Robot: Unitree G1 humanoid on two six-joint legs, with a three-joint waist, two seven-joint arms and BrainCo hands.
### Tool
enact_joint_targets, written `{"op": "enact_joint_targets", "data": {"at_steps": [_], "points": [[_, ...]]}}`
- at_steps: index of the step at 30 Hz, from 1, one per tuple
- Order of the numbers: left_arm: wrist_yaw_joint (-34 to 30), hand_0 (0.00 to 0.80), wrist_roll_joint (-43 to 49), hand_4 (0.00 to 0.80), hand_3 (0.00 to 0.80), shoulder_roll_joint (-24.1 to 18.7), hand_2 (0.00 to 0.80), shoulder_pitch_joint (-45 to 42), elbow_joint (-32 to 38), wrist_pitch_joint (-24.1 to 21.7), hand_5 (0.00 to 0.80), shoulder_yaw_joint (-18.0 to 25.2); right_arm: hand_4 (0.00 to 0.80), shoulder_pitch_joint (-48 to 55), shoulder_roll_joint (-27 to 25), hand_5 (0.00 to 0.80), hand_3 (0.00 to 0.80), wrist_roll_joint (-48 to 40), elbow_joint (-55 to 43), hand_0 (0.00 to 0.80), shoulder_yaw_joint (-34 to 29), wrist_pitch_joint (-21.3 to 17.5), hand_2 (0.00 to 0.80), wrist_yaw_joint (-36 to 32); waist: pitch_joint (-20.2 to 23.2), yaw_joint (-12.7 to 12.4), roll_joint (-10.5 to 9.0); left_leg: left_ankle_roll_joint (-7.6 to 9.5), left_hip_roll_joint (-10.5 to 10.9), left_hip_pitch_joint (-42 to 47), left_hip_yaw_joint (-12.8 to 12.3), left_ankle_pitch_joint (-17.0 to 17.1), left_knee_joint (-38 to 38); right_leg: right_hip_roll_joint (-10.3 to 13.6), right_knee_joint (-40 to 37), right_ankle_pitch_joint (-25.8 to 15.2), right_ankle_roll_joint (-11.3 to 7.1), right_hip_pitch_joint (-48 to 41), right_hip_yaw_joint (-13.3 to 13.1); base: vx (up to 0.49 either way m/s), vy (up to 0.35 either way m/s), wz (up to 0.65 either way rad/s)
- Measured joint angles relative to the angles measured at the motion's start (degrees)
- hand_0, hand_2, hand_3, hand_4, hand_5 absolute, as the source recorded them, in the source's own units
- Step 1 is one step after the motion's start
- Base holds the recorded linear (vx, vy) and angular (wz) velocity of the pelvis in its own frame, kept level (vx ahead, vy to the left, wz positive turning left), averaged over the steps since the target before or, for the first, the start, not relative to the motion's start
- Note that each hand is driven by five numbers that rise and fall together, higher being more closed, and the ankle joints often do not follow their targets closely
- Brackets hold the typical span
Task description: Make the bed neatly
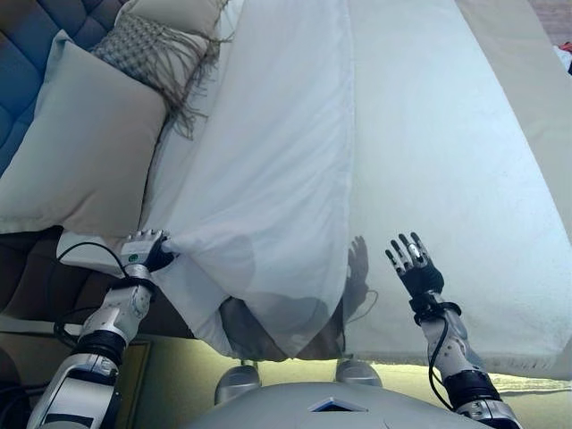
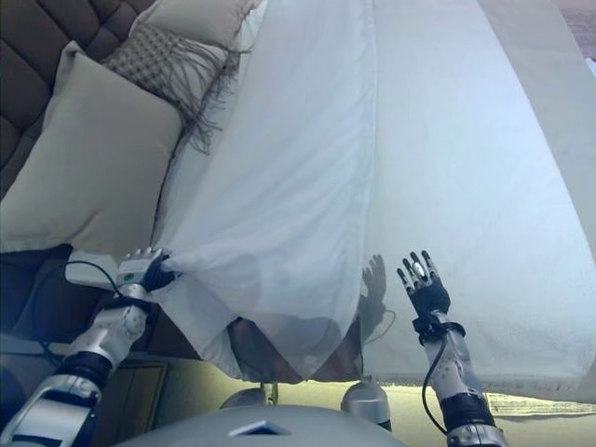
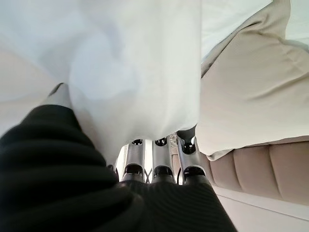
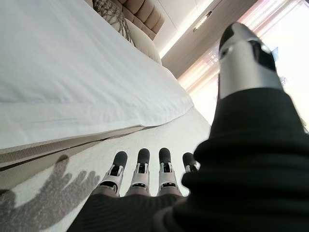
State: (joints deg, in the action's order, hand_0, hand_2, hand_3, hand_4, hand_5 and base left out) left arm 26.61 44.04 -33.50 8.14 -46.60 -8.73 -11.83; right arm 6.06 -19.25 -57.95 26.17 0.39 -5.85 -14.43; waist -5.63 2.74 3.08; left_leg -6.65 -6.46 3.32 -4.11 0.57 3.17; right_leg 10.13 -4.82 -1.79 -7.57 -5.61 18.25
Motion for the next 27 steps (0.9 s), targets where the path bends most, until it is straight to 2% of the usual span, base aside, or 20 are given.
{"op": "enact_joint_targets", "data": {"at_steps": [4,7,9,13,16,18,22,27], "points": [[1.8,0.000,-1.0,0.000,0.000,3.0,0.000,-2.1,-1.3,0.4,0.000,4.1,0.000,0.5,0.0,0.000,0.000,0.0,-0.2,0.000,0.0,0.0,0.000,0.1,-0.1,-0.4,0.12,0.00,0.0,0.0,0.1,0.0,-0.1,0.0,0.0,0.0,0.00,-0.1,0.0,0.007,-0.047,0.01],[3.0,0.000,-2.7,0.000,0.000,2.9,0.000,-6.6,-4.3,3.0,0.000,8.8,0.000,1.0,0.0,0.000,0.000,0.0,-0.4,0.000,-0.1,0.0,0.000,0.6,-0.1,-0.8,1.15,0.00,0.0,-0.2,1.1,0.0,-0.1,-0.1,0.1,0.0,-0.04,-0.1,0.7,-0.017,-0.055,0.17],[3.3,0.000,-5.1,0.000,0.000,2.9,0.000,-9.5,-4.6,4.0,0.000,10.9,0.000,2.3,0.0,0.000,0.000,0.0,-0.4,0.000,-0.6,0.0,0.000,0.6,0.0,-2.4,1.75,-0.04,0.1,-0.4,1.2,0.0,0.0,0.1,0.5,0.0,-0.26,-0.1,1.2,-0.018,-0.060,0.21],[3.5,0.000,-9.2,0.000,0.000,2.1,0.000,-13.6,-4.7,4.4,0.000,10.9,0.000,3.2,0.4,0.000,0.000,0.0,-0.4,0.000,-0.5,0.0,0.000,0.6,0.1,-5.2,1.51,-0.20,0.2,-1.1,1.3,0.7,0.1,0.3,1.1,0.4,-0.53,-0.1,1.2,0.000,-0.054,0.21],[4.0,0.000,-15.3,0.000,0.000,2.9,0.000,-15.6,-5.9,4.3,0.000,11.0,0.000,3.1,1.1,0.000,0.000,0.0,-0.3,0.000,-0.5,-0.1,0.000,1.0,0.5,-5.5,0.60,0.08,0.2,-1.6,1.3,0.9,0.0,0.5,1.7,0.6,-0.58,-0.1,1.2,0.016,-0.035,0.09],[4.4,0.000,-19.1,0.000,0.000,4.4,0.000,-16.1,-6.9,3.3,0.000,11.1,0.000,3.3,1.8,0.000,0.000,0.0,-0.3,0.000,-0.5,-0.1,0.000,1.2,1.0,-5.4,-0.34,0.12,0.3,-2.0,1.3,1.0,-0.2,0.6,1.7,0.6,-0.60,0.1,1.2,0.001,-0.016,0.02],[3.7,0.000,-22.9,0.000,0.000,7.1,0.000,-16.6,-6.7,-1.8,0.000,10.9,0.000,3.3,3.6,0.000,0.000,0.0,-0.3,0.000,-0.4,-0.1,0.000,1.3,2.1,-5.5,-2.18,-0.06,0.5,-2.3,1.6,1.1,-0.2,0.9,2.2,0.7,-0.75,0.5,1.2,-0.029,-0.019,0.04],[-2.7,0.000,-33.4,0.000,0.000,9.6,0.000,-15.6,-4.8,-7.9,0.000,10.7,0.000,3.1,4.9,0.000,0.000,0.0,-0.2,0.000,-0.4,-0.6,0.000,1.7,2.1,-5.5,-2.69,0.14,0.8,-5.4,2.7,1.3,-2.0,1.1,3.2,0.8,-0.79,3.0,1.2,-0.093,-0.010,0.10]]}}
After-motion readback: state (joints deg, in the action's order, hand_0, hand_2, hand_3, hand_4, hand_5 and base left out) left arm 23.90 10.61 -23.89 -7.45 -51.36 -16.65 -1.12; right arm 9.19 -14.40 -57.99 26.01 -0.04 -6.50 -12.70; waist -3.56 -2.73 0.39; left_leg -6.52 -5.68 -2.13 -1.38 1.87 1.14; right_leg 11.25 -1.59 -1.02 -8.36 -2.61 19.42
